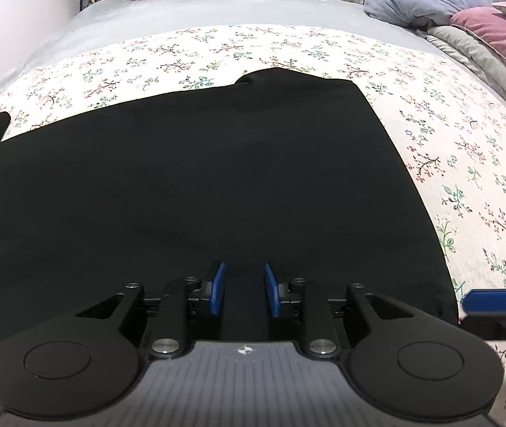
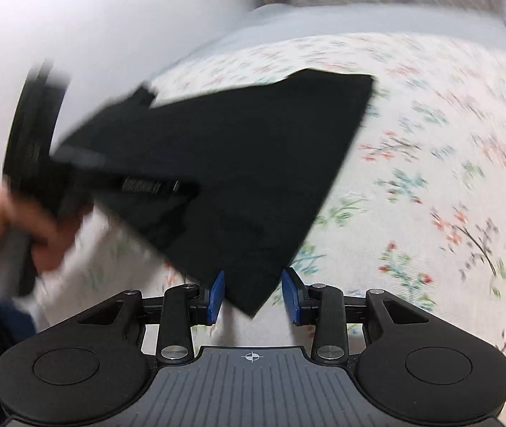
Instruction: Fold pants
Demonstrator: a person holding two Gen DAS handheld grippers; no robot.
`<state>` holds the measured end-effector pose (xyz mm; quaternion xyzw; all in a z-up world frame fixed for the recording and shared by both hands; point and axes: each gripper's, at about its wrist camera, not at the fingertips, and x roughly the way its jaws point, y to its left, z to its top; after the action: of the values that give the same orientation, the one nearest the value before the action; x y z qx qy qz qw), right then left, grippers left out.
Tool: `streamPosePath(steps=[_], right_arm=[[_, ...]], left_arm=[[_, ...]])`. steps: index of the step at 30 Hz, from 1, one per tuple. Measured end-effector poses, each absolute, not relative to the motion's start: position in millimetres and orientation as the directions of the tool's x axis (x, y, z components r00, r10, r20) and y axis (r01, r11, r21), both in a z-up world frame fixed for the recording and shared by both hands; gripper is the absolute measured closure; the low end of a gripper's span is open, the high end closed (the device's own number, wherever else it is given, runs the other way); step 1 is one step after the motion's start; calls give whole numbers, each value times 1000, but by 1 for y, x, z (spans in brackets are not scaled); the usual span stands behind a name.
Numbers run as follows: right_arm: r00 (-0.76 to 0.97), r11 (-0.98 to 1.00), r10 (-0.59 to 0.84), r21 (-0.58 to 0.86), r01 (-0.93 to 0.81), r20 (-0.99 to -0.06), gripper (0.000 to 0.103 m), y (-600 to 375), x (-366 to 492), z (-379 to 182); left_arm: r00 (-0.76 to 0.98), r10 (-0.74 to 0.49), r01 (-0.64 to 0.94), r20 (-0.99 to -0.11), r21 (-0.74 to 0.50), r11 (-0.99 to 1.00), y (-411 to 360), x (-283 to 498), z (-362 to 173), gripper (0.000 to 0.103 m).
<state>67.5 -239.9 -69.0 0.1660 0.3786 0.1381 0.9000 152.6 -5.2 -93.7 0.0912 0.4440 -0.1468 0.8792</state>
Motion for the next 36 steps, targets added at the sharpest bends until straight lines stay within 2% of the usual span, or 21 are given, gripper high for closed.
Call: streamPosePath(steps=[5,16,27,36], right_arm=[[672,743,495,670,1,-550,67,-263,83,-95],[752,570,507,818,74,-421,68,-277,78,-114],[775,587,467,804,88,-425,69,-261,70,-116],[802,620,381,771,148,-460,91,-253,66,-123]], left_arm=[[560,-191,341,-806,15,940,-6,150,-93,64],[552,-209,345,-807,-7,939,0,151,-92,64],[556,-205,348,-806,2,938,-2,150,-94,63],[561,-184,335,-807,18,942,-7,150,-95,62]])
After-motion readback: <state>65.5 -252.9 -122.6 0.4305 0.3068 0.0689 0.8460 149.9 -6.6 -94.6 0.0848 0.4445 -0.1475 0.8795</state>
